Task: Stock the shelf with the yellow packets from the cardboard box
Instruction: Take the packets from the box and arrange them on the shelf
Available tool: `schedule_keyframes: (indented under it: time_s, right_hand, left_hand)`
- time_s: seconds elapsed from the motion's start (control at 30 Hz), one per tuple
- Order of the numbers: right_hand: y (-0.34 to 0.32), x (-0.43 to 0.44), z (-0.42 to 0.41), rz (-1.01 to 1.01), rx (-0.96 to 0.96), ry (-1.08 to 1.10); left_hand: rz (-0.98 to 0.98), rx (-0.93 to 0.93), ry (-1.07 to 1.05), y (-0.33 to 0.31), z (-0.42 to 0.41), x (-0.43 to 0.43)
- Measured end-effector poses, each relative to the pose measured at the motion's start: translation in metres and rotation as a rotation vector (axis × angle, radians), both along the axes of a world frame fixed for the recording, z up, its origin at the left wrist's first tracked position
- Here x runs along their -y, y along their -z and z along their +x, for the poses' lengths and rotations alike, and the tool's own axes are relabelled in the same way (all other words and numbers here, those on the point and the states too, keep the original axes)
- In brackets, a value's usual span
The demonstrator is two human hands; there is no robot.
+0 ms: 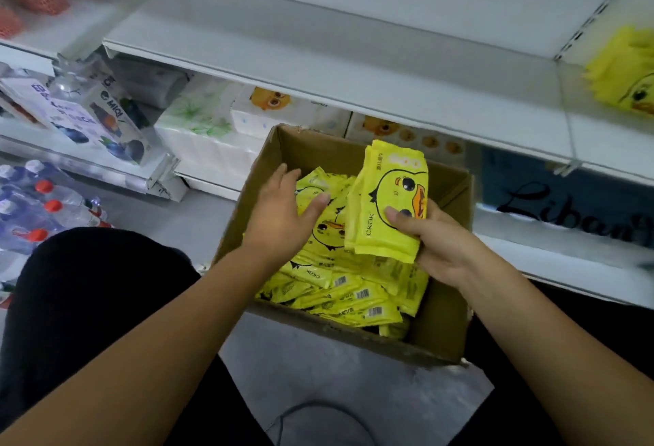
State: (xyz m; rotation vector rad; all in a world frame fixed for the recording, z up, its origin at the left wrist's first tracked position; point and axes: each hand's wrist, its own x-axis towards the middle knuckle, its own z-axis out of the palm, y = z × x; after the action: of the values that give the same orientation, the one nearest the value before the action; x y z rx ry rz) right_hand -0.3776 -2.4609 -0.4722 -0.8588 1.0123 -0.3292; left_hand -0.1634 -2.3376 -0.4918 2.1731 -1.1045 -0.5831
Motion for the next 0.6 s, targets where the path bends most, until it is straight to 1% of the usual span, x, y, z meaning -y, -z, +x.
schedule_keyframes:
  time_s: [0.03,0.1,0.13,0.17,0.23,0.3,0.4,0.5,0.6]
  right_hand:
    - [-0.006,-0.005,-0.010,0.017,0.057,0.038]
    - [-0.015,-0.019,-0.027,0.056,0.158,0.086]
    - [-0.017,-0.025,-0.034,0.068,0.196,0.103]
    - [-0.019,-0.032,-0.040,0.082,0.223,0.112]
    - [-0.018,-0.042,-0.051,0.089,0.230,0.105]
    - [-0.018,-0.048,-0.059,0.054,0.206,0.092]
    - [-0.018,-0.042,-0.071,-0.047,0.193,0.128]
    - [-0.022,-0.030,-0.085,-0.112,0.185,0.209]
    - [-0.023,-0.026,-0.096,-0.239,0.084,0.139]
  left_hand:
    - [-0.034,-0.291,-0.048,-0.012,-0.023,-0.001]
    - [-0.093,-0.983,-0.126,-0.027,-0.068,-0.008]
    - [-0.114,-1.214,-0.109,-0.028,-0.089,-0.013]
    - [-0.143,-1.306,-0.080,-0.026,-0.107,-0.019]
    - [-0.219,-1.309,-0.099,-0.021,-0.136,-0.027]
    - [-0.289,-1.239,-0.169,-0.017,-0.152,-0.031]
    - [-0.303,-1.129,-0.209,-0.021,-0.158,-0.034]
    - [-0.295,-0.957,-0.185,-0.024,-0.151,-0.039]
    - [-0.299,-0.774,-0.148,-0.031,-0.145,-0.041]
